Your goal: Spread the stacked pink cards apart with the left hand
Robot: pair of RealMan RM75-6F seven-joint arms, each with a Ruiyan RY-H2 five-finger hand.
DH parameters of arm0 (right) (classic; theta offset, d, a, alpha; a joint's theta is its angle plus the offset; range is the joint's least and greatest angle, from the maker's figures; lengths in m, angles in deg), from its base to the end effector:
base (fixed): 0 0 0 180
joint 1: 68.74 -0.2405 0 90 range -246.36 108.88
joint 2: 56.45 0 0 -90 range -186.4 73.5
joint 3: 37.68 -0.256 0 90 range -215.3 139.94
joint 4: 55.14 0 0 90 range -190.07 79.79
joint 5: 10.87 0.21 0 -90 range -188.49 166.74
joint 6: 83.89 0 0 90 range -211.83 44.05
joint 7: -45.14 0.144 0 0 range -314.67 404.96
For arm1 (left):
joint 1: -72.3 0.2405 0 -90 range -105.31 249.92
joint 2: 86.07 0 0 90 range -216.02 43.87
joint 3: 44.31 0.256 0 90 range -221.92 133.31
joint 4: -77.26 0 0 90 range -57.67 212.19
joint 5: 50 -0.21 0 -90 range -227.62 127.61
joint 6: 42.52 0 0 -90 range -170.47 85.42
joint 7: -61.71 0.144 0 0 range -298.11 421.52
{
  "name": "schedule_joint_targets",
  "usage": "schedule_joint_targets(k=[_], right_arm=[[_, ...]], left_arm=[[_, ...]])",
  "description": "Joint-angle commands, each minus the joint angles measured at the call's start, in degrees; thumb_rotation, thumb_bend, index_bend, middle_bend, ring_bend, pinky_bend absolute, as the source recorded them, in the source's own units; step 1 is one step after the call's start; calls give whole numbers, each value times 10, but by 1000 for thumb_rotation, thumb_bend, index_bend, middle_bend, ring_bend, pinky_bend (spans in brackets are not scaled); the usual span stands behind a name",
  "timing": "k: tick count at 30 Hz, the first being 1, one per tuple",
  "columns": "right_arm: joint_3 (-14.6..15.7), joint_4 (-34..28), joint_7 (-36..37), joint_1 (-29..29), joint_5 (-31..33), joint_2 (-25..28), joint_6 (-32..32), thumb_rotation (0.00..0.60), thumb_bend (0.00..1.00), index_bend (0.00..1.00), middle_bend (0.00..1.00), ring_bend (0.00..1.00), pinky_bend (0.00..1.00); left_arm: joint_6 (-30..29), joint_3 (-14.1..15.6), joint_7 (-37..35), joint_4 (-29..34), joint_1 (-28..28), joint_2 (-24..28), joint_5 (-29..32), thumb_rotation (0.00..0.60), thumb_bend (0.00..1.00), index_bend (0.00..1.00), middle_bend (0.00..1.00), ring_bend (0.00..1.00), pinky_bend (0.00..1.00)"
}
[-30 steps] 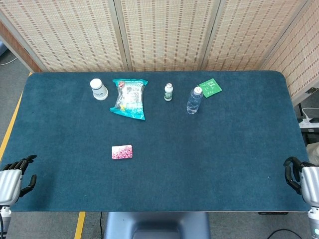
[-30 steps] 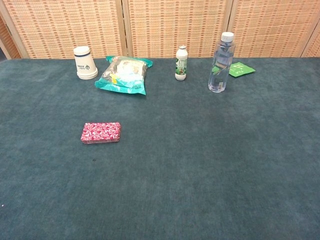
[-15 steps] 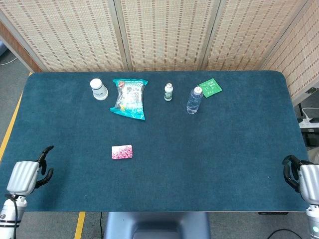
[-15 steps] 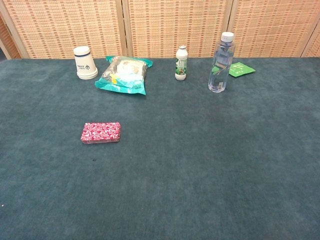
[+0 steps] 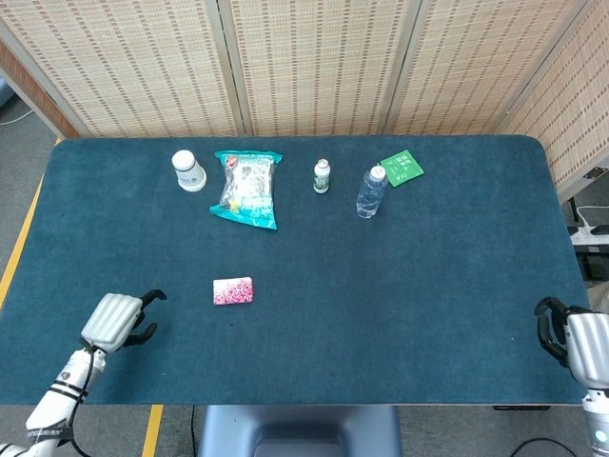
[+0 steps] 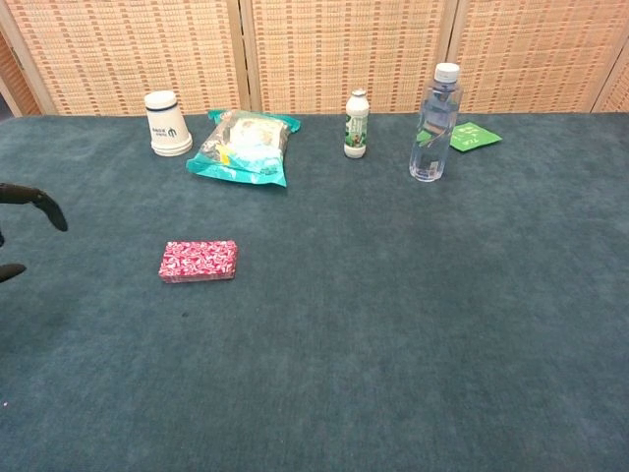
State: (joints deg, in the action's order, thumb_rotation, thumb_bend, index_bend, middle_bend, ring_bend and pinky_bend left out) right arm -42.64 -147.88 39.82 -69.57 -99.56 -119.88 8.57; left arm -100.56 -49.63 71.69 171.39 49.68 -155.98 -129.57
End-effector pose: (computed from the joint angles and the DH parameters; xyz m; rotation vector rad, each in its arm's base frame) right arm -0.3061 -0.1654 0.1817 1.3210 -0.7308 0.9027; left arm -0.2540 0.2643 0.0710 -1.8012 -1.0006 -0.7788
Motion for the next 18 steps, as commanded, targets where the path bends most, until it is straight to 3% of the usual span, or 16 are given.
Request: schedule_joint_targets(k=[1, 7, 13, 18], right_arm=[[0, 0, 0, 0, 0, 0, -2, 600, 539, 996, 869, 775, 954], [0, 0, 2, -2, 1, 3, -5, 600, 539, 996, 869, 774, 955], [1, 0, 5, -2, 0, 4, -5, 600, 539, 995, 869, 773, 954], [1, 0, 6, -4, 2, 5, -10, 600, 539, 995, 869, 773, 954]], left_arm=[[56, -21, 38, 16, -50, -6, 61, 600, 370, 251, 1000, 1000, 1000], [67, -40, 121, 13, -87, -42, 176, 600, 379, 210, 1000, 1000, 1000], [15, -60, 247, 25, -128, -96, 394, 600, 381, 218, 1000, 1000, 1000], [-75, -84, 326, 46, -167, -140, 547, 600, 386, 223, 1000, 1000, 1000]])
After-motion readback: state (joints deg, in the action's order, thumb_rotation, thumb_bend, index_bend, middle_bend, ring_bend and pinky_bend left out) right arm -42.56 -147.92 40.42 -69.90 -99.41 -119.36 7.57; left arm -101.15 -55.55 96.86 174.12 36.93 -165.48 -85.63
